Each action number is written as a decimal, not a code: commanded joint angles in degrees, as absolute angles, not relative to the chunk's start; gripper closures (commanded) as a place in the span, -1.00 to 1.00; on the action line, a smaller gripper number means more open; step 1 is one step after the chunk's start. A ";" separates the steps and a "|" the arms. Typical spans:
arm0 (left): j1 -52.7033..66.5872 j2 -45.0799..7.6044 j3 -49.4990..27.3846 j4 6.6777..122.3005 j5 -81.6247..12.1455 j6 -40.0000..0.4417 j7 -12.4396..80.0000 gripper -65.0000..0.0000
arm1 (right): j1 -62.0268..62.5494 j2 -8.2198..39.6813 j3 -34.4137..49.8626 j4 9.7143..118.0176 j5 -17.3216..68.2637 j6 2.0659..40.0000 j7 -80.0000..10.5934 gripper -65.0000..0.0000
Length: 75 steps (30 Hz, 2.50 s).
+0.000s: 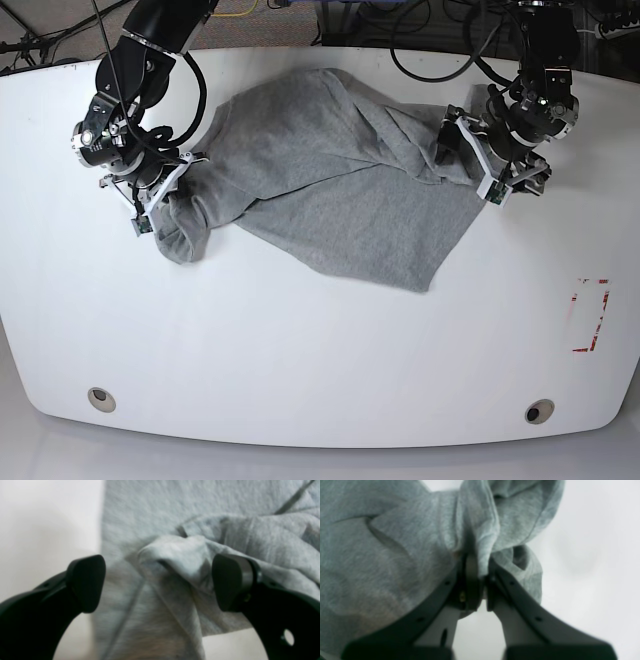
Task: Fold the T-shirt properly
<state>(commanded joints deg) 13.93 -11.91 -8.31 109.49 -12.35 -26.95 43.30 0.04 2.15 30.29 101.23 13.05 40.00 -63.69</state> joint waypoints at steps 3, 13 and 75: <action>13.58 -11.82 -8.31 110.90 -12.35 -26.95 43.30 -1.00 | 0.04 2.15 30.29 101.23 13.05 40.00 -63.69 1.00; 4.18 -9.36 -10.59 104.84 -12.00 -26.59 43.30 -1.00 | 0.04 2.15 30.29 101.23 13.05 40.00 -63.69 1.00; -20.53 -0.13 -7.96 57.54 -12.26 -26.95 40.22 -0.03 | 2.95 2.07 26.95 100.70 12.62 40.00 -63.25 1.00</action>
